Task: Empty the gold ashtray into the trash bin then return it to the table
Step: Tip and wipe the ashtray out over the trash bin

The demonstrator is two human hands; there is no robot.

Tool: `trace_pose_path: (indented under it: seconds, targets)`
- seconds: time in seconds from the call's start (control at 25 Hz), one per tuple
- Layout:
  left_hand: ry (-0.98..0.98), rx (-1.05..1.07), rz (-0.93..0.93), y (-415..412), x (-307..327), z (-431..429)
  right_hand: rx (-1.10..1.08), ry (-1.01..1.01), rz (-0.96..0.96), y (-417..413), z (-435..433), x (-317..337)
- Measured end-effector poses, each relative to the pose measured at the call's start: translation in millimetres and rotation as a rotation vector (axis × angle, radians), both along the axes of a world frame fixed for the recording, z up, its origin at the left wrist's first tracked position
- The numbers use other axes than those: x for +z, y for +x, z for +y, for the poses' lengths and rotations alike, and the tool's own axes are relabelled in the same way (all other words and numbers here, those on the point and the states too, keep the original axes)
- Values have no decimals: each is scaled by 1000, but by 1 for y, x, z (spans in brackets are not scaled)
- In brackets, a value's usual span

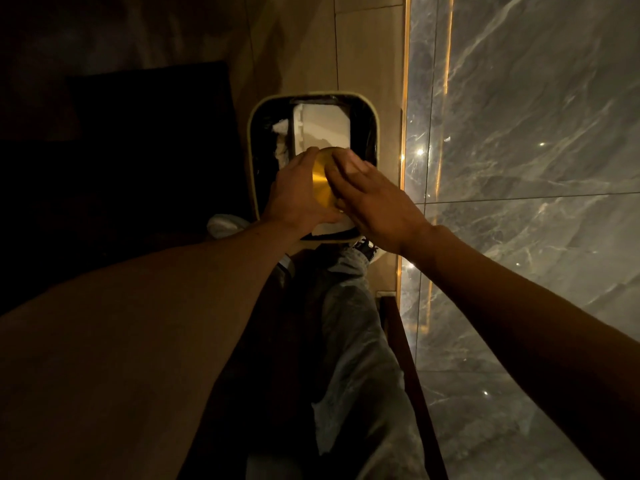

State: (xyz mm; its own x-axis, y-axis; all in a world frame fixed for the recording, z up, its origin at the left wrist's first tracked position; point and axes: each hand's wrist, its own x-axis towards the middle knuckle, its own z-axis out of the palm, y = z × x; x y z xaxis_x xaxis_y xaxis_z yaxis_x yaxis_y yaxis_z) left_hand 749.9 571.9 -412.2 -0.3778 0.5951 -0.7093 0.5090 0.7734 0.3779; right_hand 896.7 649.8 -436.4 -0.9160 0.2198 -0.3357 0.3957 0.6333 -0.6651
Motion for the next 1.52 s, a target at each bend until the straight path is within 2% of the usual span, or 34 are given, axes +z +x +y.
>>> trace_pose_path:
  seconds: [0.16, 0.24, 0.4, 0.6, 0.72, 0.92, 1.2, 1.4, 1.52]
  targets:
    - [-12, 36, -40, -4, 6, 4, -437, -451, -32, 0, 3, 21]
    - [-34, 41, -54, -6, 8, 6, -555, -595, -36, 3, 9, 32]
    - [-61, 36, -98, -9, 18, 10, -620, -695, -56, 10, 16, 36]
    - [-128, 304, -215, -8, 25, 8, -752, -835, -88, 3, 20, 42]
    - [-143, 603, -300, -4, 29, 5, -827, -862, -55, 0, 22, 52]
    - [-82, 797, -381, 7, 57, 9, -817, -910, -77, 6, 21, 60]
    - [-104, 810, -319, 6, 77, 28, -926, -912, -18, 14, 17, 83]
    - [-14, 647, -246, 9, 93, 31, -1011, -801, -9, 16, 18, 92]
    - [53, 593, -295, 9, 104, 34, -1071, -792, -1, 19, 23, 102]
